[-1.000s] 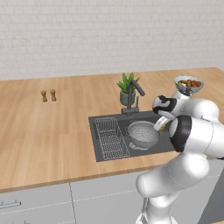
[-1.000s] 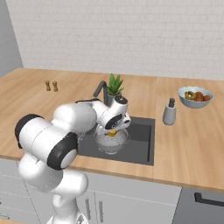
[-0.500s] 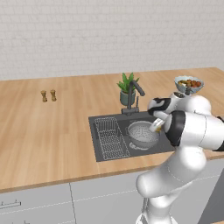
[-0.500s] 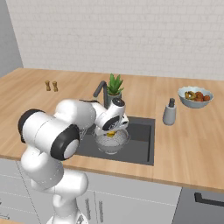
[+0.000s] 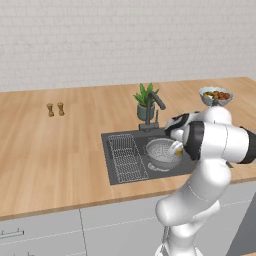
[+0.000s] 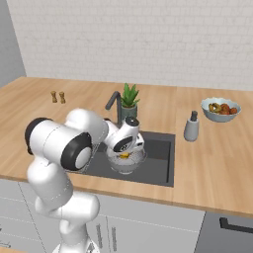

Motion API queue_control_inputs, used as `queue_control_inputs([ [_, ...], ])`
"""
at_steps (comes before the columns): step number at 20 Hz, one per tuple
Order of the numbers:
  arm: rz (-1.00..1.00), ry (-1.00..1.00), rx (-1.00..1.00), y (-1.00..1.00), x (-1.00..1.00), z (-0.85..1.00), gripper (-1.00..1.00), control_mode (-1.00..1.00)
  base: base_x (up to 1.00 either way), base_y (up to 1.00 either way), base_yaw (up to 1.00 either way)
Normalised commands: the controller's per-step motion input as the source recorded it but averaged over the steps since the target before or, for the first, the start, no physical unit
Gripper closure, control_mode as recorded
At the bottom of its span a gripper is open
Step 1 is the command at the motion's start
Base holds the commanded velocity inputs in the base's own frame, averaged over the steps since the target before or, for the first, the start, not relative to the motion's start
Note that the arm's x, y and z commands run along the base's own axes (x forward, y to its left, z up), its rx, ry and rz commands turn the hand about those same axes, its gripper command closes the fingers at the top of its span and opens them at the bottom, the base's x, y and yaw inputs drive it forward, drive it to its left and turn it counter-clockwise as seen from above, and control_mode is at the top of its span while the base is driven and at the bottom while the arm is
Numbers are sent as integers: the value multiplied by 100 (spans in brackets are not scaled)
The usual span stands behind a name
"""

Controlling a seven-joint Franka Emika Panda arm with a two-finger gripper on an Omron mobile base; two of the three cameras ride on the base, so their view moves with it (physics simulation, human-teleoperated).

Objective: Put the colander in the sink, put the tangerine in the colander, and turn on the sink faucet and pour water over the colander.

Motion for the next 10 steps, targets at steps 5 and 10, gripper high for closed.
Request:
queue_control_inputs([
  [5,-5,0,0,1,22,-26,100,-100,0,0,0],
  [10,-7,0,0,2,30,-25,100,-100,0,0,0],
])
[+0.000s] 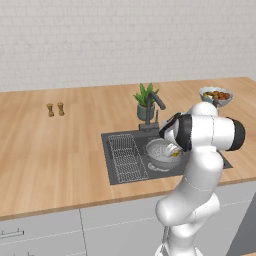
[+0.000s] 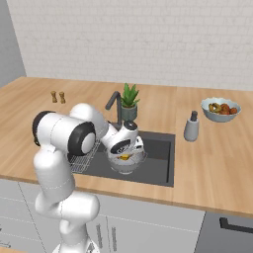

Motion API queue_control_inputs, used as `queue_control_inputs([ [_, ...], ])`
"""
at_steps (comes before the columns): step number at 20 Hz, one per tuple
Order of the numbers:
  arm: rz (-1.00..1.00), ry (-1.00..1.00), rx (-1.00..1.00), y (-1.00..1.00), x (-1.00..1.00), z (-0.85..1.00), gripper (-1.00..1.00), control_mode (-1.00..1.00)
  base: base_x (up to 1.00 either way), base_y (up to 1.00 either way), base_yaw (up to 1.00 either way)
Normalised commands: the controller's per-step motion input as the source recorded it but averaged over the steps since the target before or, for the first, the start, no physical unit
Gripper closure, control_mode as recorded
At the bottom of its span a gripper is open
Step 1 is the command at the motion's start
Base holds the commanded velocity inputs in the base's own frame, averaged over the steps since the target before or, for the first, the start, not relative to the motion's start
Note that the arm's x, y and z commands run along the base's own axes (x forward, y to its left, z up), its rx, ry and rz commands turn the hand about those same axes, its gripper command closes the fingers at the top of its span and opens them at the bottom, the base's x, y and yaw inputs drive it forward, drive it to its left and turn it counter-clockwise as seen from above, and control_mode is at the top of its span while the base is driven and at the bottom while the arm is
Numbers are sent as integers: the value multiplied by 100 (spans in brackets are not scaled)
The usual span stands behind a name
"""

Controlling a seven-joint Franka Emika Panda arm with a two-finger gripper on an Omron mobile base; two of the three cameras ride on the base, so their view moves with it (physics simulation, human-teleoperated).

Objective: Put the colander in the sink, put the tangerine in the colander, and turn on the sink faucet and pour water over the colander.

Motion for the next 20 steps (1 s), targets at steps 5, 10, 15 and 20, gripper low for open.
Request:
queue_control_inputs([
  [5,-6,1,0,0,26,-27,100,-100,0,0,0],
  [10,-5,2,0,0,21,-25,100,-100,0,0,0],
  [15,-4,2,0,0,18,-22,100,-100,0,0,0],
  [20,-4,0,0,0,17,-20,-100,-100,0,0,0],
])
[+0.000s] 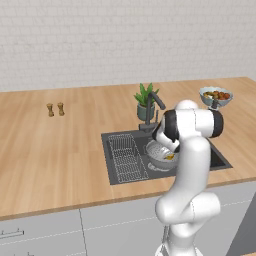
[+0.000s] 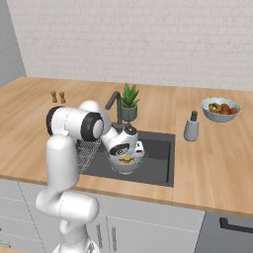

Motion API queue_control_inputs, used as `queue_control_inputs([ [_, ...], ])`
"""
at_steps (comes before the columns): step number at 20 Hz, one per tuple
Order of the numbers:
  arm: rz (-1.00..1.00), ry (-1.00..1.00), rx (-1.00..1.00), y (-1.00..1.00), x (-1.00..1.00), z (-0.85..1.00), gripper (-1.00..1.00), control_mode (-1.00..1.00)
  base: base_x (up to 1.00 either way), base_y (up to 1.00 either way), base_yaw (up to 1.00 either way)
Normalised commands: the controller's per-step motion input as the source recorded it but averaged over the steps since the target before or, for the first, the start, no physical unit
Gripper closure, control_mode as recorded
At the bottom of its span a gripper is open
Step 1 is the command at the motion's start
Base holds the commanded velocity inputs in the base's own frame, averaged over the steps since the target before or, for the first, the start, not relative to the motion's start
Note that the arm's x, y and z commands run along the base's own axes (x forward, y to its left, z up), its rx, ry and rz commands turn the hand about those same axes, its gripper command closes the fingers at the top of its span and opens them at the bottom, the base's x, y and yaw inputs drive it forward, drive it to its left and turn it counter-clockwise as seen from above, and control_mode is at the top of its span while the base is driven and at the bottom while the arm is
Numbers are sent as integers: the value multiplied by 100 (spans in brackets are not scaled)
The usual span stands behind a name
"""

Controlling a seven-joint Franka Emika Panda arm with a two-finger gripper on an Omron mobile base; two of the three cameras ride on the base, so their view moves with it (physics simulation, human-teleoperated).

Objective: Put the colander in the sink, put the tangerine in the colander, and turn on the sink faucet and pour water over the colander.

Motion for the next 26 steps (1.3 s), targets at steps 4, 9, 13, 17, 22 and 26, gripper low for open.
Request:
queue_control_inputs([
  [4,-2,0,0,0,12,-13,-100,-100,0,0,0],
  [9,-1,0,0,0,10,-5,-100,-100,0,0,0],
  [13,0,0,0,0,1,12,-100,-100,0,0,0],
  [17,0,0,0,1,0,34,-100,-100,0,0,0],
  [22,0,0,0,0,-3,62,-100,-100,0,0,0],
  [26,1,-3,0,0,-16,75,-100,-100,0,0,0],
])
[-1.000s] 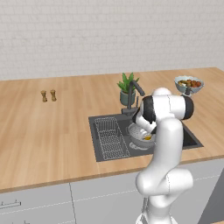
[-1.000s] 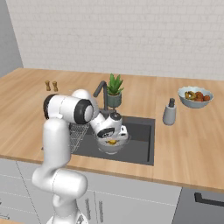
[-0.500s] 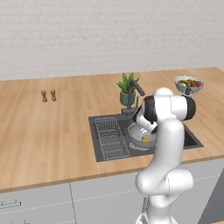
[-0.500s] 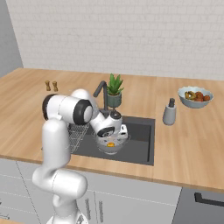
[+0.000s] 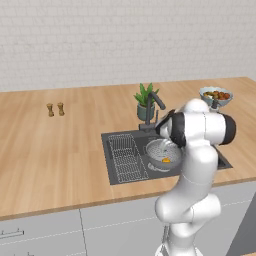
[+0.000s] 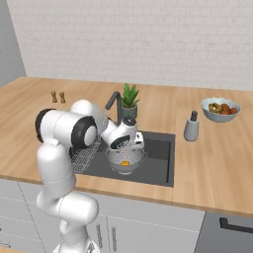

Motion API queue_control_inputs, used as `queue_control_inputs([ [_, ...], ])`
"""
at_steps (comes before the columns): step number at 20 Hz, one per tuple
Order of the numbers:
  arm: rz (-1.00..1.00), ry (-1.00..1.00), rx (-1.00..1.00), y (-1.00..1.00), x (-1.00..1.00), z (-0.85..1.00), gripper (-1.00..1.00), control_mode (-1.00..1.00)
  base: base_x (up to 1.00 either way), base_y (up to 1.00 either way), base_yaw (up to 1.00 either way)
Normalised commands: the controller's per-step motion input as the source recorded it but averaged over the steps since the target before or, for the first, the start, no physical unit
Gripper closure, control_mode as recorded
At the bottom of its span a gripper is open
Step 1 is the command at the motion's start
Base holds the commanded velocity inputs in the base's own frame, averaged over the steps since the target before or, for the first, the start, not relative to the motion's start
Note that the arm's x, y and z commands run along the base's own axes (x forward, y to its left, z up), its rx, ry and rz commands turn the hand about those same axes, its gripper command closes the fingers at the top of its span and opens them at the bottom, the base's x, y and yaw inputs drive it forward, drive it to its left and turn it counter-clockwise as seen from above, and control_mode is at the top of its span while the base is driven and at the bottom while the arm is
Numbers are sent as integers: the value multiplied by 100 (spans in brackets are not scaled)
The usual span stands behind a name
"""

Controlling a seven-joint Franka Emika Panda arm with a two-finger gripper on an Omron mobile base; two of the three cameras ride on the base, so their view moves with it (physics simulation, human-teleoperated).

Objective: Put the colander in the sink, put the tangerine in the colander, and turn on the sink faucet and pour water over the colander.

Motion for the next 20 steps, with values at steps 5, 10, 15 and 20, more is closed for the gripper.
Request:
queue_control_inputs([
  [5,14,-17,0,-9,-27,74,-100,-100,0,0,0],
  [10,18,-28,0,-9,-38,59,-100,-100,0,0,0],
  [15,18,-40,0,-17,-50,42,-100,-100,0,0,0],
  [20,19,-30,1,-17,-24,17,-100,-100,0,0,0],
])
